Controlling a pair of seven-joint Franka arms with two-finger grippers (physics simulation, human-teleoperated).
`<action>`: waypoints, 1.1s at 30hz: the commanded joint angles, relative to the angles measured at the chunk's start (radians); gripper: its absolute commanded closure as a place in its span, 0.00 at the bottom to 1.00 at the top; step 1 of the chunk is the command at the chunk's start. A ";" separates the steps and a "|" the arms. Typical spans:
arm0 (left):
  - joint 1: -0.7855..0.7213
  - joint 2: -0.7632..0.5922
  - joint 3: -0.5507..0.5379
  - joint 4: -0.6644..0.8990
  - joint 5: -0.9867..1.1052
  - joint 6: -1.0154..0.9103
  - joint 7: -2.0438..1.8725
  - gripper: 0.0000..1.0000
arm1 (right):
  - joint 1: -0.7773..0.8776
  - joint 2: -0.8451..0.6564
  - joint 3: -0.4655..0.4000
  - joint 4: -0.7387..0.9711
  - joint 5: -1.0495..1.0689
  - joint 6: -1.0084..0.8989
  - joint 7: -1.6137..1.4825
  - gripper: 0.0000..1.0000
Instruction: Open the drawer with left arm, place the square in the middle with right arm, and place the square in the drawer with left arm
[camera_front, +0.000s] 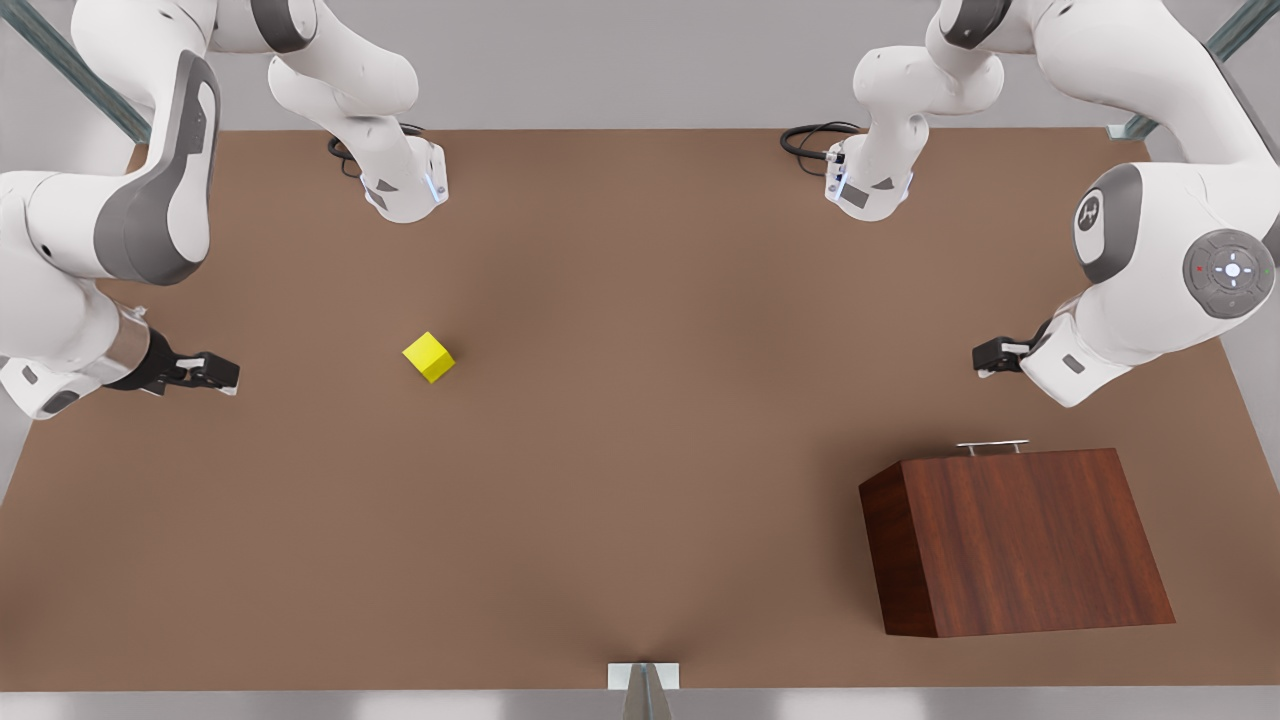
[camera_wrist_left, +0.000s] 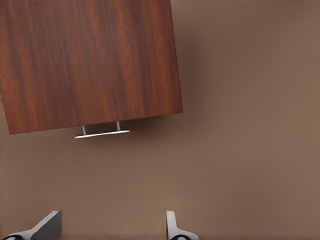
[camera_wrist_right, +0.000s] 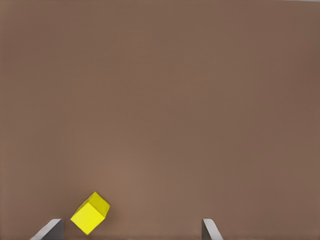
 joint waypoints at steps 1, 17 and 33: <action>0.000 0.000 0.000 0.000 0.003 0.000 0.000 0.00 | 0.000 0.000 0.000 0.000 0.000 0.000 0.000 0.00; -0.002 -0.339 0.110 -0.902 -0.074 0.930 -0.971 0.00 | -0.015 -0.120 0.368 -0.494 0.060 0.258 -0.200 0.00; 0.021 -0.218 0.201 -0.976 -0.275 1.187 -1.148 0.00 | -0.070 -0.132 0.362 -1.002 0.083 0.791 -0.543 0.00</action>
